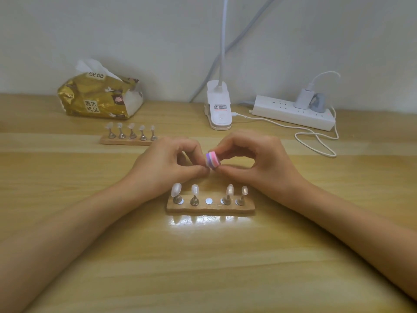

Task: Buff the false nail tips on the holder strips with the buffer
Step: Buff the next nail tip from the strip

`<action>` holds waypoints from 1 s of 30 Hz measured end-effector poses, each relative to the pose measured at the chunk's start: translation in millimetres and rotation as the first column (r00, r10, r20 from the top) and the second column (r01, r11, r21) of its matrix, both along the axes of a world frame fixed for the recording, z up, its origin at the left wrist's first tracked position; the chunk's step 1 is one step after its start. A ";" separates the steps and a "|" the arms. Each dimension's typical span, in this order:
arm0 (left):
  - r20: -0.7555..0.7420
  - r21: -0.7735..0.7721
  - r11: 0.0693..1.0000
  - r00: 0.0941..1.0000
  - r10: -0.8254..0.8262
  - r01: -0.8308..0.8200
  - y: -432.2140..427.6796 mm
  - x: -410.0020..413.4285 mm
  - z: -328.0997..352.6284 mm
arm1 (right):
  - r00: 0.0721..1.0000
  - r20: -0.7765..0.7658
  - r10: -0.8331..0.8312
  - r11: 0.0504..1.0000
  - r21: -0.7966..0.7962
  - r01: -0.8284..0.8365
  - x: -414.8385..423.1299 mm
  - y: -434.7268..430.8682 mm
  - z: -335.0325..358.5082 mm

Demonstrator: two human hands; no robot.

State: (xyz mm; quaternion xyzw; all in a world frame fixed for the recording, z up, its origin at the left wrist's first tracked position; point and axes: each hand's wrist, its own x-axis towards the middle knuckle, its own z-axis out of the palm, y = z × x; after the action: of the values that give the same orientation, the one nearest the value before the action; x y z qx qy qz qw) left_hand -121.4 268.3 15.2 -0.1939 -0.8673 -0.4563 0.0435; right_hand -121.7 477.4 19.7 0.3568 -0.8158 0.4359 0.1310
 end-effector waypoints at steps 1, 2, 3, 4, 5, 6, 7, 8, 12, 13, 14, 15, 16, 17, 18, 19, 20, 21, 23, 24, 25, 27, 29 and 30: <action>0.002 -0.002 1.000 1.000 0.001 -0.001 -0.3 -0.3 0.0 | 1.000 -0.004 0.002 1.000 -0.001 -0.002 0.0 -0.7 0.2; 0.003 -0.006 1.000 1.000 0.000 0.000 -0.4 -0.7 -0.3 | 1.000 0.012 -0.001 1.000 0.005 0.001 -0.2 -1.0 0.8; 0.000 -0.007 1.000 1.000 -0.003 0.003 -0.6 -1.1 -0.6 | 0.999 0.039 -0.008 1.000 0.009 0.008 -0.5 -1.0 1.0; -0.006 -0.006 1.000 1.000 -0.007 0.007 -0.7 -1.2 -0.9 | 0.999 0.049 -0.017 1.000 0.006 0.017 -0.7 -0.8 1.0; -0.013 -0.005 1.000 1.000 -0.010 0.010 -0.4 -0.7 -0.9 | 0.999 0.032 -0.023 1.000 -0.008 0.024 -0.3 -1.0 1.0; -0.017 -0.007 1.000 1.000 -0.011 0.010 -0.1 -0.4 -0.6 | 1.000 -0.002 -0.025 0.999 -0.021 0.025 0.3 -1.4 1.2; -0.017 -0.007 1.000 1.000 -0.009 0.009 -0.1 -0.3 -0.2 | 0.999 -0.025 -0.020 1.000 -0.022 0.020 0.7 -2.2 1.4; -0.013 -0.005 1.000 1.000 -0.007 0.007 0.1 -0.2 -0.1 | 1.000 -0.024 -0.016 1.000 -0.008 0.015 0.6 -3.0 1.6; -0.005 -0.011 1.000 1.000 0.004 -0.004 0.5 -0.3 0.0 | 0.999 0.026 -0.031 0.999 0.009 0.031 -0.1 -2.0 1.5; -0.005 -0.010 1.000 1.000 0.002 -0.002 0.0 -0.2 0.1 | 0.999 -0.002 -0.034 0.999 -0.002 0.034 0.3 -2.6 1.4; -0.006 -0.008 1.000 1.000 -0.002 0.002 -0.7 -0.4 0.0 | 0.999 -0.019 -0.033 0.999 -0.004 0.032 0.5 -3.7 1.3; -0.006 -0.007 1.000 1.000 -0.008 0.008 -0.9 -0.5 -0.4 | 0.999 -0.010 -0.030 1.000 0.004 0.030 0.4 -4.3 1.3; -0.007 -0.008 1.000 1.000 -0.013 0.013 -0.9 -0.7 -0.8 | 0.999 0.020 -0.031 0.999 0.014 0.031 0.3 -4.0 1.6; -0.007 -0.008 1.000 1.000 -0.013 0.013 -0.9 -0.7 -0.9 | 0.998 0.044 -0.034 0.999 0.017 0.033 -0.2 -3.0 1.7; -0.006 -0.009 1.000 1.000 -0.010 0.009 -0.5 -0.3 -0.9 | 0.998 0.042 -0.037 0.999 0.008 0.037 -0.2 -2.7 1.7; -0.004 -0.009 1.000 1.000 -0.005 0.005 -0.1 0.0 -0.6 | 0.999 0.016 -0.041 0.999 -0.006 0.041 -0.2 -2.8 1.7; -0.004 -0.008 1.000 1.000 -0.001 0.001 0.1 -0.1 -0.4 | 0.999 -0.014 -0.039 0.999 -0.010 0.038 -0.2 -3.4 1.9; -0.002 -0.004 1.000 1.000 0.001 -0.001 0.3 -0.4 -0.4 | 0.999 -0.023 -0.033 0.999 -0.002 0.033 -1.0 -3.8 2.0; -0.002 -0.001 1.000 1.000 -0.008 0.008 0.8 -0.3 -0.6 | 0.999 0.032 -0.030 0.999 0.024 0.029 -1.7 -2.8 2.4; -0.007 -0.003 1.000 1.000 -0.013 0.013 0.6 0.0 -0.7 | 0.998 0.050 -0.030 0.999 0.025 0.029 -1.7 -1.9 2.5; -0.011 -0.006 1.000 1.000 -0.016 0.016 0.4 0.2 -0.6 | 0.999 0.040 -0.031 0.999 0.010 0.031 -1.3 -1.8 2.5; -0.015 -0.015 1.000 1.000 -0.009 0.009 -0.3 0.5 -0.3 | 0.999 -0.024 -0.024 1.000 -0.013 0.024 -0.5 -3.8 3.2; -0.006 -0.012 1.000 1.000 -0.008 0.008 -0.1 0.2 -0.1 | 1.000 -0.027 -0.013 1.000 0.015 0.013 -1.6 -4.2 3.6; -0.002 -0.011 1.000 1.000 -0.010 0.010 0.3 0.1 0.1 | 1.000 -0.002 -0.014 0.999 0.031 0.014 -2.2 -2.5 3.7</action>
State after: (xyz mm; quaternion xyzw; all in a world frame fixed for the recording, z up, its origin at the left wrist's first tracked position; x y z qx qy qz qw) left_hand -121.3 268.6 15.3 -0.1989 -0.8689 -0.4515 0.0413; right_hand -123.8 474.9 23.4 0.3535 -0.8248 0.4219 0.1292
